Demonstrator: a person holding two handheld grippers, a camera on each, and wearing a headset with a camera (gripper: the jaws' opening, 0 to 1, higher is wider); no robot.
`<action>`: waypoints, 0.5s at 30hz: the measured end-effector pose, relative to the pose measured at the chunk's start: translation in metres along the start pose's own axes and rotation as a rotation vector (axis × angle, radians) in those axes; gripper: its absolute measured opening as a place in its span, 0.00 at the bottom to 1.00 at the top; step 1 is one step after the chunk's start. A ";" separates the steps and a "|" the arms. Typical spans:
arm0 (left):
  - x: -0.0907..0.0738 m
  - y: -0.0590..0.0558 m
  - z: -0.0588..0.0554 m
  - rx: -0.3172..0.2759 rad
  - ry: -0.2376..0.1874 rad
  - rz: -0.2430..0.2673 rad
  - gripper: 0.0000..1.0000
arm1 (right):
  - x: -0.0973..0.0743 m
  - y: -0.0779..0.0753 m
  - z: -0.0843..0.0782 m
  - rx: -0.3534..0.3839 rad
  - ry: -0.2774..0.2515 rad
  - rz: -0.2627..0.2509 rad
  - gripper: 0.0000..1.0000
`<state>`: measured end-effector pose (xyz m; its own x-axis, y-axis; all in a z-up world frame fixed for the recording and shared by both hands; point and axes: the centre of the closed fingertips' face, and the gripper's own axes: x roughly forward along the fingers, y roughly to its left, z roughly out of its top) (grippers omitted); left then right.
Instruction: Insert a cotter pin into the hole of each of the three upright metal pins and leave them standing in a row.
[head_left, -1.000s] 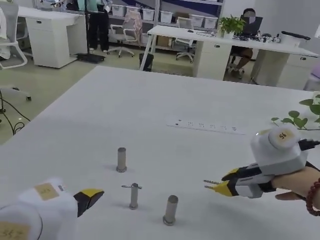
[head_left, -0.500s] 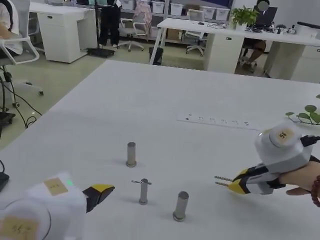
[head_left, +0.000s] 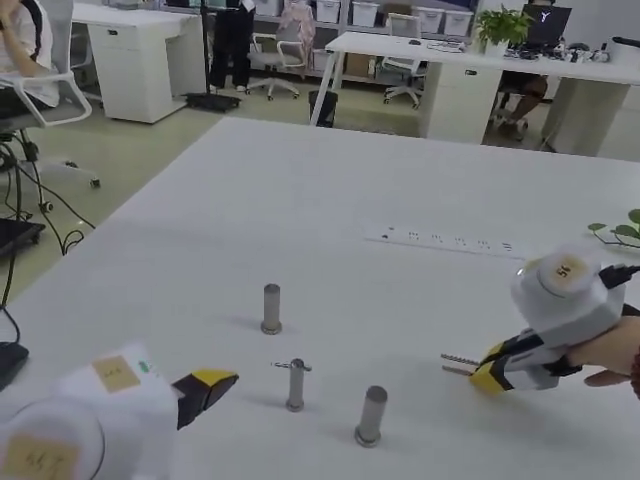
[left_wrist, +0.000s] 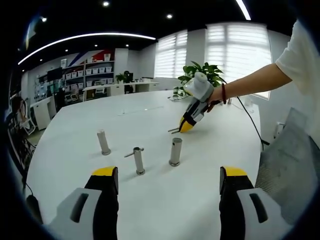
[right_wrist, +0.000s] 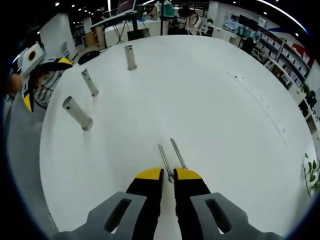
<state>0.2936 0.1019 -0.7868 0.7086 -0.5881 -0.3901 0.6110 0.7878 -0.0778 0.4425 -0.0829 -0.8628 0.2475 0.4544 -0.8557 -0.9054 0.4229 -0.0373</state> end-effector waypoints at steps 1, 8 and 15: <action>0.000 0.000 0.000 0.000 0.001 -0.001 0.83 | 0.000 -0.001 0.000 -0.012 0.011 0.003 0.10; -0.001 0.000 -0.003 -0.003 0.012 0.000 0.82 | 0.001 -0.003 -0.001 -0.087 0.073 -0.006 0.05; -0.002 -0.001 -0.005 -0.003 0.013 -0.005 0.82 | 0.003 -0.008 -0.002 -0.142 0.081 -0.021 0.03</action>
<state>0.2897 0.1032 -0.7905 0.7012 -0.5892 -0.4015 0.6132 0.7856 -0.0822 0.4494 -0.0867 -0.8663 0.2432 0.3792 -0.8928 -0.9414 0.3139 -0.1231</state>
